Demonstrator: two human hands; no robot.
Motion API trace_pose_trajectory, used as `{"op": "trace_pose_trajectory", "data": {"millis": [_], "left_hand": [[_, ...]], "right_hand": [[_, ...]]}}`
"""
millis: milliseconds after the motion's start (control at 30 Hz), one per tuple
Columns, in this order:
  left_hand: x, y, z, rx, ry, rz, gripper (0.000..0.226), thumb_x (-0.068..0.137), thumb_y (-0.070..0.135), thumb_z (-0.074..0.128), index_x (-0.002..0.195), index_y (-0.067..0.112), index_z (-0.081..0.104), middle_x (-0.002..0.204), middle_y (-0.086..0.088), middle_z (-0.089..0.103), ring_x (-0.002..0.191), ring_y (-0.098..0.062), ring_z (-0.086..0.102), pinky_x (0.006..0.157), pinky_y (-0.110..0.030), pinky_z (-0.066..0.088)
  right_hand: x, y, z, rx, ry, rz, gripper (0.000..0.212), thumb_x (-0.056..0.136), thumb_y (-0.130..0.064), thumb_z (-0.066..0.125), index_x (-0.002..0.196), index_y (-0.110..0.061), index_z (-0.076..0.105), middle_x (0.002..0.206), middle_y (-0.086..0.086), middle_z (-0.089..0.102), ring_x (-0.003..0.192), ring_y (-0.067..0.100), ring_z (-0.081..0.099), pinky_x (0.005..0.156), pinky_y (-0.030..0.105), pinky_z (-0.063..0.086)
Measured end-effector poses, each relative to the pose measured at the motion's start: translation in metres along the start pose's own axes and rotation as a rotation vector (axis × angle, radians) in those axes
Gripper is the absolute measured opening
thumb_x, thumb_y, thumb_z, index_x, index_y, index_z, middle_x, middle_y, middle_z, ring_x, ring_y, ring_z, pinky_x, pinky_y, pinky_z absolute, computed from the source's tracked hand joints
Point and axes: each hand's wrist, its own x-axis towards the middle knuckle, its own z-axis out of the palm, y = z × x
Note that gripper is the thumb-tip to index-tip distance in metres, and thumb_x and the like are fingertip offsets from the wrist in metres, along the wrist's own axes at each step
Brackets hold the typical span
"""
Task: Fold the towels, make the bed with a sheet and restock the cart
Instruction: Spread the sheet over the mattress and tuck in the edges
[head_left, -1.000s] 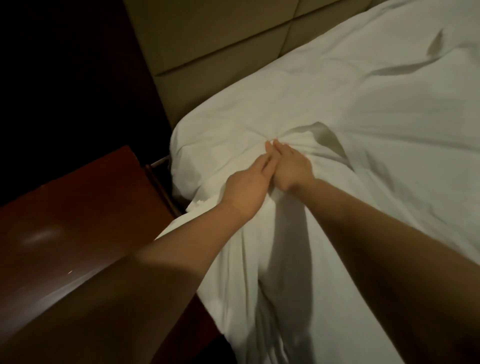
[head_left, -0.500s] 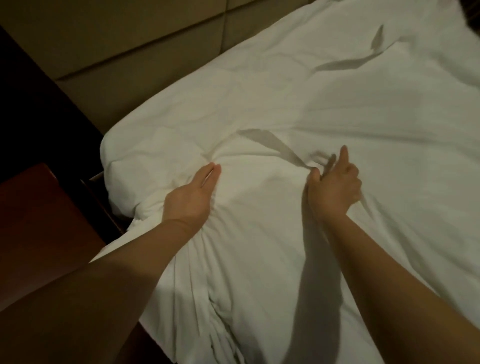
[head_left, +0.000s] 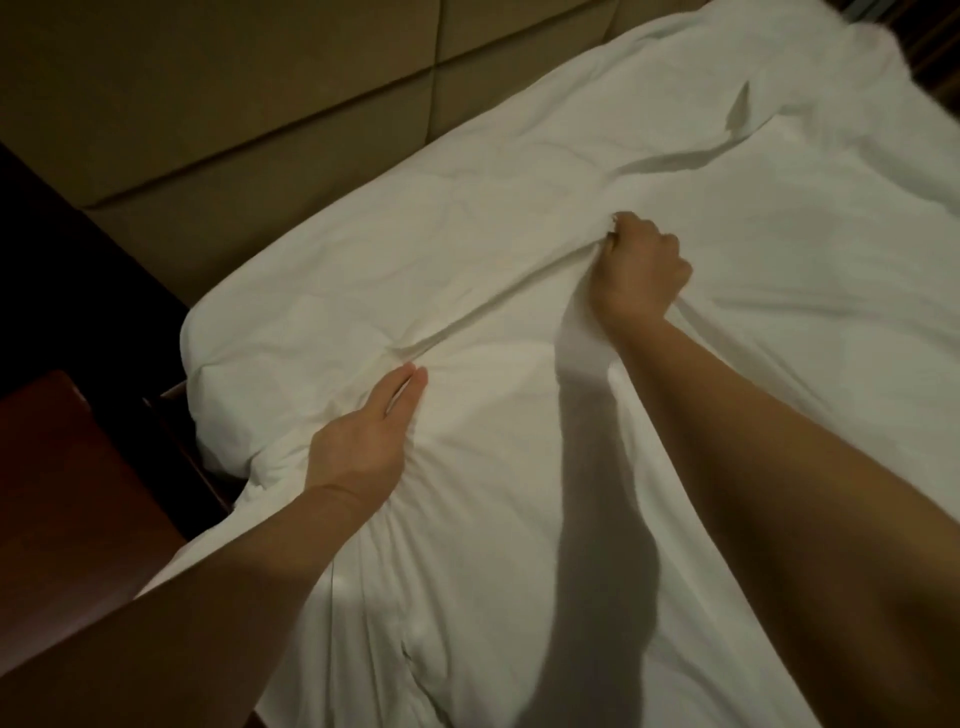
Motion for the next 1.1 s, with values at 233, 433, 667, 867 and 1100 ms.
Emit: {"op": "trace_pose_trajectory", "data": {"millis": [233, 433, 667, 867, 1100], "left_hand": [[-0.003, -0.002, 0.008, 0.023, 0.002, 0.006, 0.082, 0.046, -0.014, 0.081, 0.121, 0.011, 0.058, 0.127, -0.001, 0.047, 0.035, -0.011, 0.018, 0.053, -0.005, -0.001], [-0.005, -0.003, 0.008, -0.016, 0.02, -0.016, 0.07, 0.065, -0.011, 0.063, 0.127, 0.017, 0.047, 0.131, 0.002, 0.04, 0.029, -0.021, 0.04, 0.054, -0.006, 0.003], [-0.006, -0.005, 0.007, -0.08, 0.037, 0.003, 0.066, 0.069, -0.013, 0.058, 0.128, 0.015, 0.048, 0.132, 0.0, 0.041, 0.034, -0.024, 0.043, 0.048, -0.012, 0.02], [-0.008, -0.002, 0.001, -0.087, 0.001, 0.006, 0.054, 0.078, -0.003, 0.04, 0.129, 0.009, 0.053, 0.132, -0.013, 0.053, 0.039, -0.029, 0.048, 0.042, -0.027, 0.037], [-0.004, 0.008, -0.013, -0.166, -0.104, -0.209, 0.043, 0.098, 0.008, 0.04, 0.14, 0.021, 0.042, 0.146, -0.001, 0.042, 0.083, -0.042, 0.06, 0.071, -0.051, 0.049]], "right_hand": [[-0.003, 0.012, 0.04, -0.166, -0.008, -0.194, 0.041, 0.087, -0.014, 0.053, 0.127, -0.021, 0.05, 0.125, 0.006, 0.052, 0.11, 0.028, 0.049, 0.09, 0.038, 0.035], [-0.08, 0.063, 0.035, -0.036, 0.2, -0.381, 0.032, 0.086, -0.016, 0.048, 0.115, -0.013, 0.061, 0.114, 0.012, 0.063, 0.1, 0.033, 0.054, 0.085, 0.04, 0.038], [-0.161, 0.092, 0.016, -0.089, -0.065, 0.026, 0.043, 0.097, -0.021, 0.041, 0.139, -0.019, 0.047, 0.151, 0.011, 0.036, 0.14, 0.031, 0.028, 0.112, 0.043, 0.02], [-0.174, 0.133, -0.001, -0.062, 0.057, 0.475, 0.036, 0.099, -0.016, 0.039, 0.133, -0.014, 0.048, 0.136, 0.015, 0.048, 0.12, 0.038, 0.043, 0.094, 0.046, 0.034], [-0.159, 0.156, -0.024, -0.092, -0.101, 0.424, 0.025, 0.101, -0.025, 0.036, 0.112, -0.014, 0.055, 0.107, 0.008, 0.052, 0.081, 0.025, 0.05, 0.064, 0.032, 0.035]]}}
